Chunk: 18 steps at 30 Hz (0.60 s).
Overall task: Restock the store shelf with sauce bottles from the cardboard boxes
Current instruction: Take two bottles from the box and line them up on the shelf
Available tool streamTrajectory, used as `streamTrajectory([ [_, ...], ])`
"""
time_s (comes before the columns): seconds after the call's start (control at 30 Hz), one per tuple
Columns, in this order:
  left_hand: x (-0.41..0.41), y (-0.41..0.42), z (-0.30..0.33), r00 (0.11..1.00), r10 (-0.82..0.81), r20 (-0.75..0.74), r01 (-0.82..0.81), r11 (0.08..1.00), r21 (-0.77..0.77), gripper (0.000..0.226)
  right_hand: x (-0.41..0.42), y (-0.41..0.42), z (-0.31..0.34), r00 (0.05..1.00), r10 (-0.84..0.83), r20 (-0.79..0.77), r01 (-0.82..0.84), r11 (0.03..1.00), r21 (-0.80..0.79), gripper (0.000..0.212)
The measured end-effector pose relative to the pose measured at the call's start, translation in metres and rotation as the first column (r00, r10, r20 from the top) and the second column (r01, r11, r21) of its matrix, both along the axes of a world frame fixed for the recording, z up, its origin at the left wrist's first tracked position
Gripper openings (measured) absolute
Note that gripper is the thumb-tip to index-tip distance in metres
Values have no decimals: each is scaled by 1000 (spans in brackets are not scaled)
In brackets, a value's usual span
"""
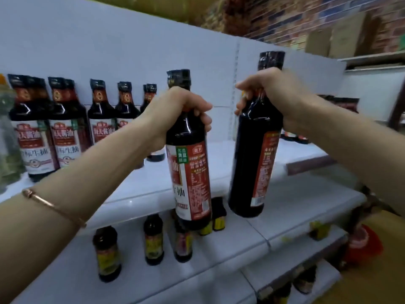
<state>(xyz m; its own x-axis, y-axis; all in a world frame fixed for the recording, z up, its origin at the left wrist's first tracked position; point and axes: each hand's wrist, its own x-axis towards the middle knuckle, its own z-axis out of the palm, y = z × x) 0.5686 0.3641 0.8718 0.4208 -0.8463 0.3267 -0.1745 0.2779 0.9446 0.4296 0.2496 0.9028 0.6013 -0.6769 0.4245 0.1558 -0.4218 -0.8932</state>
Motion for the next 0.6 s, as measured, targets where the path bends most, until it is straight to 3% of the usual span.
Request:
streamTrajectory([
  [0.3, 47, -65, 13, 986, 162, 50, -161, 987, -17, 30, 71, -86, 5, 974, 228, -9, -227, 974, 22, 25],
  [0.6, 103, -115, 15, 951, 306, 44, -306, 952, -4, 35, 147, -137, -5, 945, 325, -41, -325, 946, 6, 22],
])
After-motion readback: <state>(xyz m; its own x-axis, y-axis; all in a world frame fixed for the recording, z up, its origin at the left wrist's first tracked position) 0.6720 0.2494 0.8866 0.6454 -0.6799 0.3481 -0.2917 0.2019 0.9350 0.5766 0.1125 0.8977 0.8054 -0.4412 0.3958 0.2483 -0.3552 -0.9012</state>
